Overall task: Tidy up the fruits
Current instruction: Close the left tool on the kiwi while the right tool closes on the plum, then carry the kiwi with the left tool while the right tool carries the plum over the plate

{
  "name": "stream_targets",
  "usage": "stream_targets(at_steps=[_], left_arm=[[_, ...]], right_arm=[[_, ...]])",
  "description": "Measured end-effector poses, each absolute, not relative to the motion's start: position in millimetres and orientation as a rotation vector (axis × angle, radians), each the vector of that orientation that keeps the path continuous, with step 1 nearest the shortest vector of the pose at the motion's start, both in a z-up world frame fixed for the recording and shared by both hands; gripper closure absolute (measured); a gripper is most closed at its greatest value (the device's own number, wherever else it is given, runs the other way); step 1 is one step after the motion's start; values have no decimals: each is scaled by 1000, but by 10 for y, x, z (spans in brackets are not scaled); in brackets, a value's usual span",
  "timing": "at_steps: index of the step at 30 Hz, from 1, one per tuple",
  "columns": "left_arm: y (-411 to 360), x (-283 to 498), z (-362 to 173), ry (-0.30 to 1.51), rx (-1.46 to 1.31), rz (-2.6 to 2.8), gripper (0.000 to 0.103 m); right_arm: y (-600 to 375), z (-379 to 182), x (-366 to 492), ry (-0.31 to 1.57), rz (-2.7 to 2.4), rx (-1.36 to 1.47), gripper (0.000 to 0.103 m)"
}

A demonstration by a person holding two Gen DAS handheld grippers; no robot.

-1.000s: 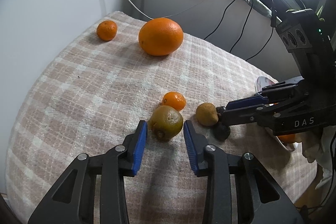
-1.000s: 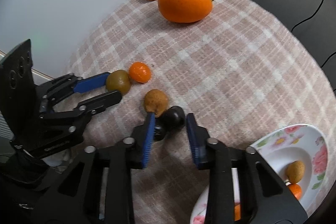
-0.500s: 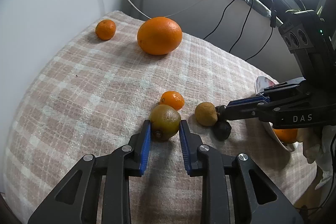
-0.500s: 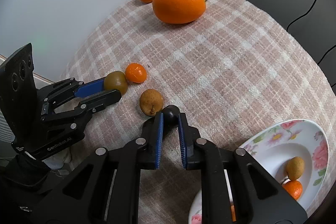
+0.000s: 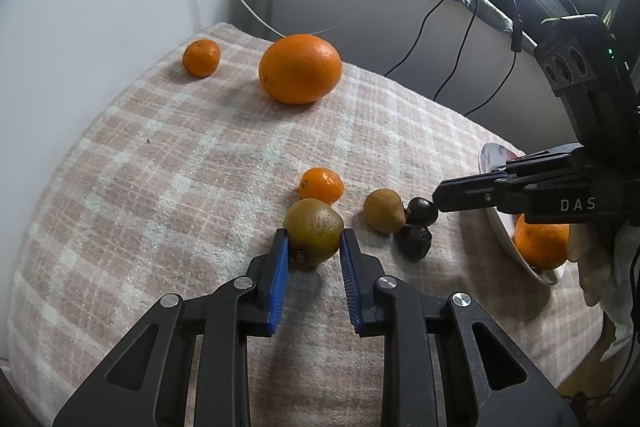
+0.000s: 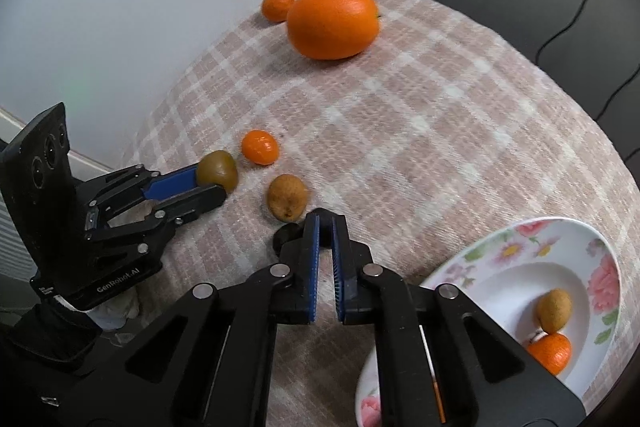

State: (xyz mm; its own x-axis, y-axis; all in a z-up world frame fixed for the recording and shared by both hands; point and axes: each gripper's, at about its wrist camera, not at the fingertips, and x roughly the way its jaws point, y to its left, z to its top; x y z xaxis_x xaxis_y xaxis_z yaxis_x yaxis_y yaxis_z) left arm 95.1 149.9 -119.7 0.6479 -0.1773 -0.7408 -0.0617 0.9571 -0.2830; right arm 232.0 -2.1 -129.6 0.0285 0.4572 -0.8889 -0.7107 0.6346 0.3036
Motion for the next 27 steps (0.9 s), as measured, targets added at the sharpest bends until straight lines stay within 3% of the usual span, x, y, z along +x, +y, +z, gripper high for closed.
stream_targets(at_steps=[3, 5, 7, 27], left_arm=[[1497, 930, -1183, 865, -295, -66, 80], [1506, 913, -1178, 863, -293, -62, 80], [1521, 908, -1172, 860, -294, -60, 80], [1447, 862, -1050, 835, -284, -72, 80]], right_arm=[[25, -1289, 2304, 1229, 907, -265, 95], [48, -1294, 2315, 1240, 900, -272, 85], [74, -1297, 2319, 1239, 898, -281, 82], [17, -1307, 2347, 1251, 870, -254, 84]])
